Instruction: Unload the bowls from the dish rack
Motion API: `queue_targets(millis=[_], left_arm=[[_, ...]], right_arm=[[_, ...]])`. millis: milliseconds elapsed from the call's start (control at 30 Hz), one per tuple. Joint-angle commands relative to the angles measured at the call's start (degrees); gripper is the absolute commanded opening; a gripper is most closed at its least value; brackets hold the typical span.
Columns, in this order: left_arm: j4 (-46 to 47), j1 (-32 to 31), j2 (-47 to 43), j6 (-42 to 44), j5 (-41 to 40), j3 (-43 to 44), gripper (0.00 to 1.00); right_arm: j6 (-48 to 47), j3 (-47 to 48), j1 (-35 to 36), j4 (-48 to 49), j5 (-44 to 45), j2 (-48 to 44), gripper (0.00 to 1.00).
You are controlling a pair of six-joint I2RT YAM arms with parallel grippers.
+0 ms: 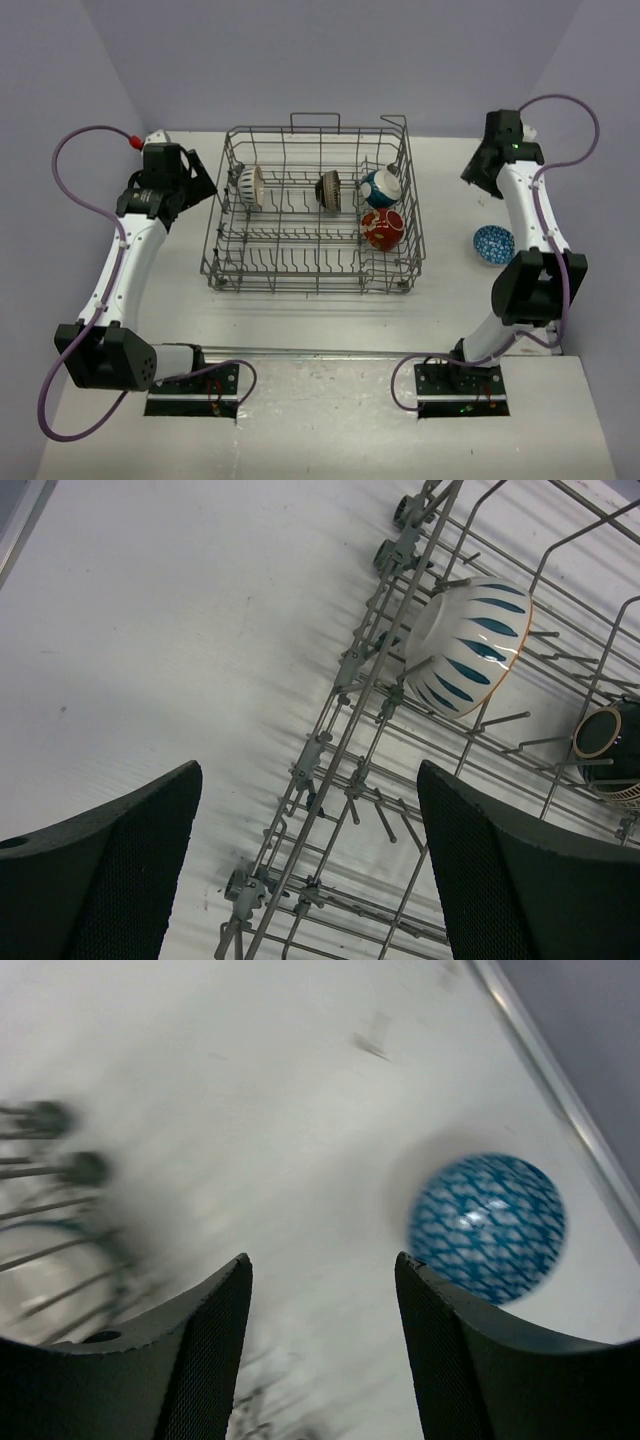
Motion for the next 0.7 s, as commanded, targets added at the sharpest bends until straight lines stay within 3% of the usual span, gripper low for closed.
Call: queue_targets(millis=[0, 33, 100, 133, 233, 333, 667], left_arm=[[1.1, -0.3, -2.3, 0.3, -1.7, -0.3, 0.88], [1.1, -0.3, -2.4, 0.4, -1.9, -0.7, 0.88], [1.1, -0.3, -2.9, -0.2, -2.0, -1.1, 0.88], [1.2, -0.3, -3.1, -0.5, -1.6, -1.7, 0.88], [1.2, -0.3, -3.8, -1.5, -0.6, -2.3, 0.88], [0.8, -0.3, -4.6, -1.9, -0.8, -2.2, 0.88], [-0.7, -0.3, -7.4, -1.5, -1.9, -3.1, 0.88]], right_arm=[[-3.1, 12.4, 8.4, 6.6, -7.5, -8.7, 0.61], [-3.8, 15.5, 9.5, 8.0, -19.2, -7.8, 0.62], [-0.2, 26.3, 12.1, 10.4, -34.1, -3.9, 0.62], [1.7, 29.1, 13.0, 12.9, -47.8, 1.1, 0.63], [8.1, 36.2, 18.2, 19.4, -62.8, 10.3, 0.66], [13.7, 38.9, 23.7, 25.6, -67.7, 17.0, 0.71], [19.7, 40.9, 36.2, 34.2, -65.4, 30.7, 0.82]])
